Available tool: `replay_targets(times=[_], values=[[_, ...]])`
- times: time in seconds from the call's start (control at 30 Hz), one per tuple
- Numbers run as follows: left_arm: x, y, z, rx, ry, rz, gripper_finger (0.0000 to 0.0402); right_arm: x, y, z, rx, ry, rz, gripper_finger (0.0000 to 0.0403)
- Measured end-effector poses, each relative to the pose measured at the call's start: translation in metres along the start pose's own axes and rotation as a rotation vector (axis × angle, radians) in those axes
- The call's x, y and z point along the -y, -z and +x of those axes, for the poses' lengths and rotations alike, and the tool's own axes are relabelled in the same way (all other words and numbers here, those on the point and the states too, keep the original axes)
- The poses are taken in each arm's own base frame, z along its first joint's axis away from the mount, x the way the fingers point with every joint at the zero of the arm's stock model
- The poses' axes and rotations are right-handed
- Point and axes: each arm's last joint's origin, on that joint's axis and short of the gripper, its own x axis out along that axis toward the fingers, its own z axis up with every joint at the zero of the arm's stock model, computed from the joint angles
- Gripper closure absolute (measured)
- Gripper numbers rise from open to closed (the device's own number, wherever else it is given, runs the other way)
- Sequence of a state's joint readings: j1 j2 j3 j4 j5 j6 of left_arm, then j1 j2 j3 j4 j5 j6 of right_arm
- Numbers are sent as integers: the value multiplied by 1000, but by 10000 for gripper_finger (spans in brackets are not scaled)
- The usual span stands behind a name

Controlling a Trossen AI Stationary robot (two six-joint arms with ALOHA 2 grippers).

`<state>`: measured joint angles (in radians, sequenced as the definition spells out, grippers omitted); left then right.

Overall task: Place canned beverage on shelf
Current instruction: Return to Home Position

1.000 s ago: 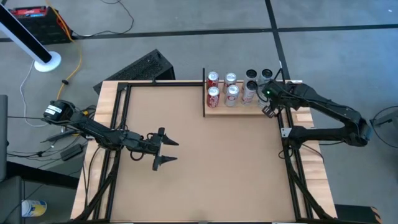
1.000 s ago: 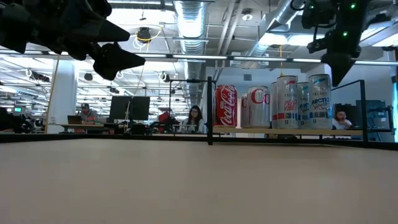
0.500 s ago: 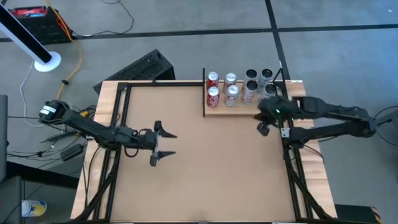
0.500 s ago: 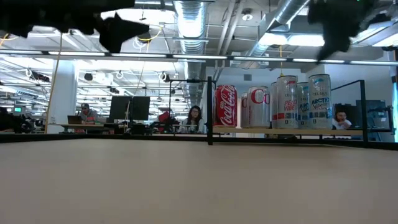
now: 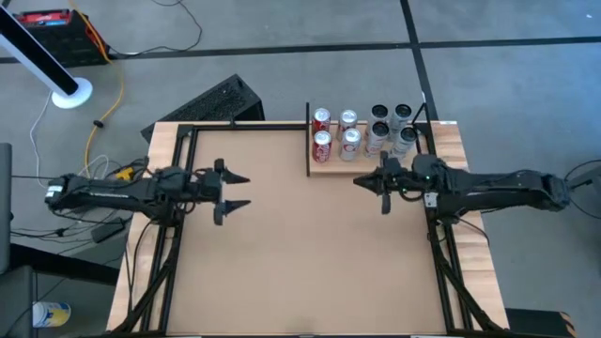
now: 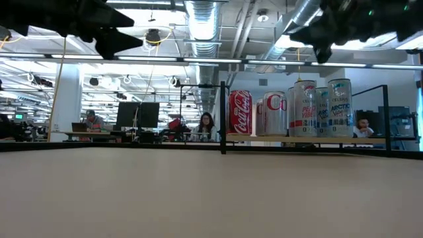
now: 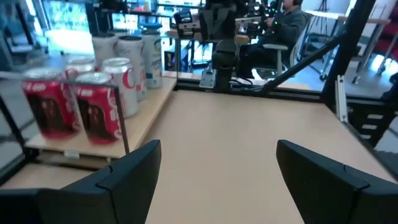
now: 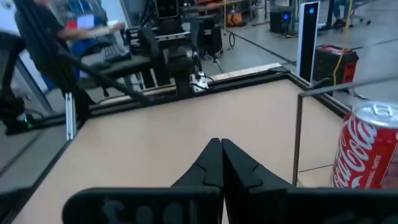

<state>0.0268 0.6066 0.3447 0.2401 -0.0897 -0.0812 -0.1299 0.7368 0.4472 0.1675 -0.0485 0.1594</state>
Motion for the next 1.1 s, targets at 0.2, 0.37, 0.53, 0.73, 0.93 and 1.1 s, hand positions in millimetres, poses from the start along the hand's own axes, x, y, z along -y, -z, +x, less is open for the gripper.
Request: replay_targets(times=[0.2,0.37,0.53,0.73,0.93,1.1], values=[[-4,8,-20,-5,-4,-63,98,30,17,-2,67,5,42,385],[-8,31,-30,26,-79,-132,98,44,34,-7,72,24,91,385],[-11,46,-37,89,-107,-160,98,47,47,-10,94,23,103,385],[-12,53,-47,161,-75,-179,98,47,71,-16,117,18,102,381],[-14,61,-55,233,-76,-204,98,46,84,-24,196,-7,118,382],[-14,64,-54,205,-66,-201,98,44,83,-24,201,-28,93,380]])
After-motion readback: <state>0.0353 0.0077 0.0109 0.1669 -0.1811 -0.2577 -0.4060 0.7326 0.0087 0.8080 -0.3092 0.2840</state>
